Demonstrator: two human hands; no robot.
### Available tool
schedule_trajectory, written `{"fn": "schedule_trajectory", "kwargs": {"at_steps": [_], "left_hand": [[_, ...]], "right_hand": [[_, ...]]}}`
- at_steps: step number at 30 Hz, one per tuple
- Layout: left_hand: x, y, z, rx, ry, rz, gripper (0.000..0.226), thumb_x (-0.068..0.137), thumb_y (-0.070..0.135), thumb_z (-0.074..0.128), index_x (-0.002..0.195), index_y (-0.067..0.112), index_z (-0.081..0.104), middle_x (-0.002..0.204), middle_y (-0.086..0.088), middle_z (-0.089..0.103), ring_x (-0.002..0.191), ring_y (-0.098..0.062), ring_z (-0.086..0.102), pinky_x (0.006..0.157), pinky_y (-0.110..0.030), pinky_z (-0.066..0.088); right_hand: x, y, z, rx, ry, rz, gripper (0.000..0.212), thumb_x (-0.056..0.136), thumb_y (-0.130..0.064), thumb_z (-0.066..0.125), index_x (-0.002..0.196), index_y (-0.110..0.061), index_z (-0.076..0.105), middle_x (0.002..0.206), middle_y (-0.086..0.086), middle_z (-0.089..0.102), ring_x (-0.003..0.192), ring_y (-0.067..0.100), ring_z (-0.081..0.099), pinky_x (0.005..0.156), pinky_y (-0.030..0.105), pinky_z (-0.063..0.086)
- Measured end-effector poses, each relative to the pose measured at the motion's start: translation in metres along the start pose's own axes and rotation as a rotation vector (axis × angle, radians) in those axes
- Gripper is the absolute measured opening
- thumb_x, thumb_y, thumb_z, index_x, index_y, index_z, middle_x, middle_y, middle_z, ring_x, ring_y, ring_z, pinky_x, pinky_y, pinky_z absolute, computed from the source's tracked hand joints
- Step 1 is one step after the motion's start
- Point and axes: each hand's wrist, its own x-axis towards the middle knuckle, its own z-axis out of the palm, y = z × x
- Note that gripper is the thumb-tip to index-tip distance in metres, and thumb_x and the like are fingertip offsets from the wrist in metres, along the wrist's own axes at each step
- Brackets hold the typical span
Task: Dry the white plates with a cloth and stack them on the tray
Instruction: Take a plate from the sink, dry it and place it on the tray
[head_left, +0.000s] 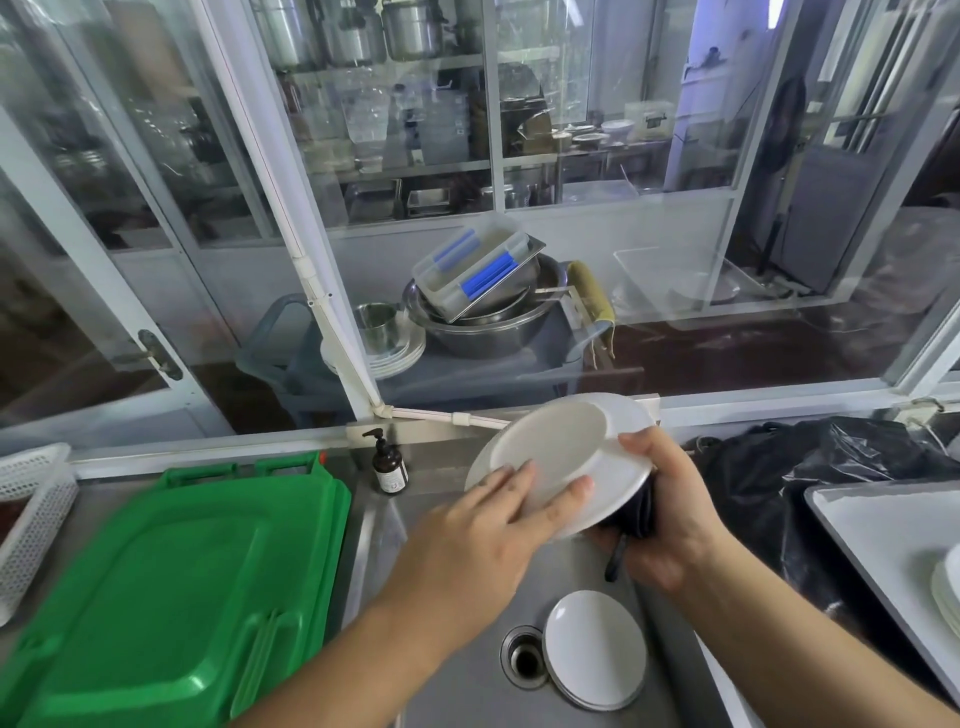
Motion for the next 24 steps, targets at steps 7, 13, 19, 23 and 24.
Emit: {"fn": "schedule_trajectory", "kwargs": {"at_steps": [7, 13, 19, 23, 24], "left_hand": [[-0.004, 0.003, 0.001, 0.005, -0.024, 0.011, 0.068, 0.095, 0.031, 0.054, 0.159, 0.04, 0.033, 0.157, -0.005, 0.049, 0.143, -0.025, 0.049, 0.101, -0.043, 0.056], [-0.01, 0.0, 0.001, -0.621, 0.184, -0.508, 0.057, 0.1, 0.056, 0.051, 0.152, 0.032, 0.041, 0.156, 0.011, 0.043, 0.141, 0.005, 0.04, 0.113, -0.016, 0.037], [0.007, 0.019, -0.008, -1.98, 0.271, -1.281, 0.037, 0.083, 0.034, 0.068, 0.112, 0.011, 0.071, 0.095, -0.008, 0.074, 0.082, -0.017, 0.066, 0.078, -0.032, 0.052], [0.014, 0.022, -0.012, -2.095, 0.346, -1.273, 0.042, 0.086, 0.024, 0.066, 0.125, 0.008, 0.07, 0.121, -0.011, 0.075, 0.106, -0.02, 0.073, 0.096, -0.036, 0.052], [0.016, 0.022, -0.013, -2.073, 0.358, -1.286, 0.047, 0.086, 0.023, 0.066, 0.13, 0.008, 0.066, 0.125, -0.012, 0.074, 0.111, -0.021, 0.071, 0.096, -0.037, 0.053]], "right_hand": [[0.003, 0.005, -0.011, 0.09, -0.032, -0.028, 0.061, 0.083, -0.031, 0.058, 0.138, -0.005, 0.063, 0.134, 0.029, 0.065, 0.115, 0.044, 0.067, 0.104, 0.055, 0.05], [0.004, -0.002, -0.018, 0.131, -0.056, -0.074, 0.065, 0.073, -0.027, 0.064, 0.137, -0.012, 0.065, 0.121, 0.019, 0.071, 0.112, 0.04, 0.068, 0.106, 0.061, 0.049], [0.0, 0.001, -0.015, 0.159, -0.095, -0.076, 0.056, 0.073, -0.026, 0.062, 0.127, -0.012, 0.069, 0.114, 0.019, 0.072, 0.107, 0.041, 0.068, 0.111, 0.062, 0.043], [0.0, 0.009, -0.02, 0.131, -0.086, -0.03, 0.076, 0.062, -0.024, 0.073, 0.136, -0.009, 0.065, 0.123, 0.023, 0.07, 0.112, 0.043, 0.066, 0.114, 0.065, 0.04], [0.001, 0.011, -0.021, 0.115, -0.066, -0.025, 0.08, 0.059, -0.024, 0.075, 0.137, -0.009, 0.065, 0.124, 0.024, 0.07, 0.112, 0.043, 0.066, 0.114, 0.064, 0.041]]}}
